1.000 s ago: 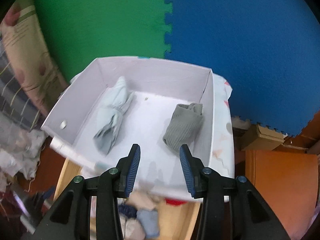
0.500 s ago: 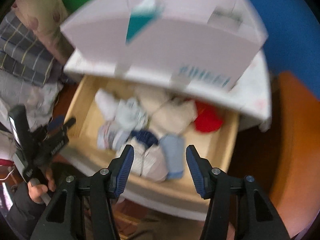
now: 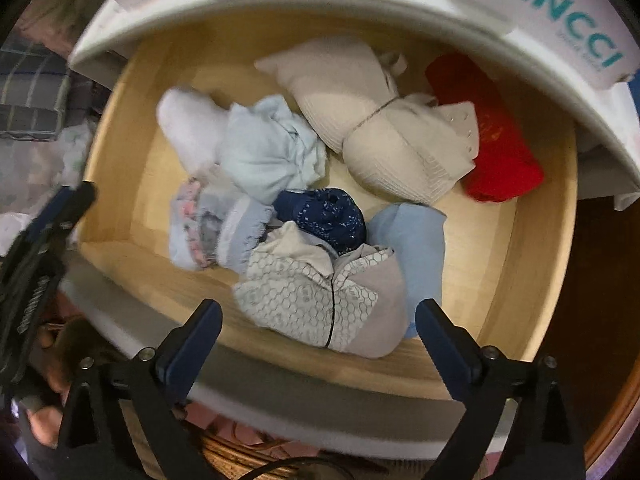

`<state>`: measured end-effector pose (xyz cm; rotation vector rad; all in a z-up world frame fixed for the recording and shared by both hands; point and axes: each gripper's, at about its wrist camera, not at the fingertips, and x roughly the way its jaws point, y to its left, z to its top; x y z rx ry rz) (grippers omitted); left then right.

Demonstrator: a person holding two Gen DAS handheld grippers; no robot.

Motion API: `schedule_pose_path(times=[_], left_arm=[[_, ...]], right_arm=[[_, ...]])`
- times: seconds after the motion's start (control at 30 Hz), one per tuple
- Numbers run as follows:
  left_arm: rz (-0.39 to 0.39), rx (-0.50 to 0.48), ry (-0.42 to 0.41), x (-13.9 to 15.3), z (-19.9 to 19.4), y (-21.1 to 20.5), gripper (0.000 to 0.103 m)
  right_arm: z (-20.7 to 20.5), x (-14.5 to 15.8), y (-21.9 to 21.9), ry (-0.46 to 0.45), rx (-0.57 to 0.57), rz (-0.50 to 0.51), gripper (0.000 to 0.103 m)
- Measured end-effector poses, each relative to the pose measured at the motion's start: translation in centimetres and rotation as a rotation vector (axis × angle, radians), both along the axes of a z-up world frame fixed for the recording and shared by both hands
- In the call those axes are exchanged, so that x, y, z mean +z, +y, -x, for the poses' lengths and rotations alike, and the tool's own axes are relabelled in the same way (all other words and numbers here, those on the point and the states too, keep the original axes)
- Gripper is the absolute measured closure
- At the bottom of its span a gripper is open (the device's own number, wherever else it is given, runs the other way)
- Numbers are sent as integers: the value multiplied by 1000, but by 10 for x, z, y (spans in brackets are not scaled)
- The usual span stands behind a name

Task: Take underwear out of drawer
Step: 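Release the grey sock and move the right gripper back over the drawer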

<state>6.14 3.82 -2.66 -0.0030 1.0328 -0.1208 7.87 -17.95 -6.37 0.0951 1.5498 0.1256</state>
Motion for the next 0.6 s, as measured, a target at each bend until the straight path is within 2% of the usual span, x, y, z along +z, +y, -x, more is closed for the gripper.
schedule_pose_path(times=[0.13,0.5,0.57,0.6], left_arm=[[11,5,5,0,-1,1,58],[16,9,7,-1,-1,-1,58],[16,7,8,-1,-1,0,58],[16,7,9,-1,-1,0,58]], right_arm=[[-3,-17,3,26,-14,1,5],[-5,-54,10,68,7,80,4],[-3,-54,12,57,15,88,10],[-3,-54,12,49,18,94,18]])
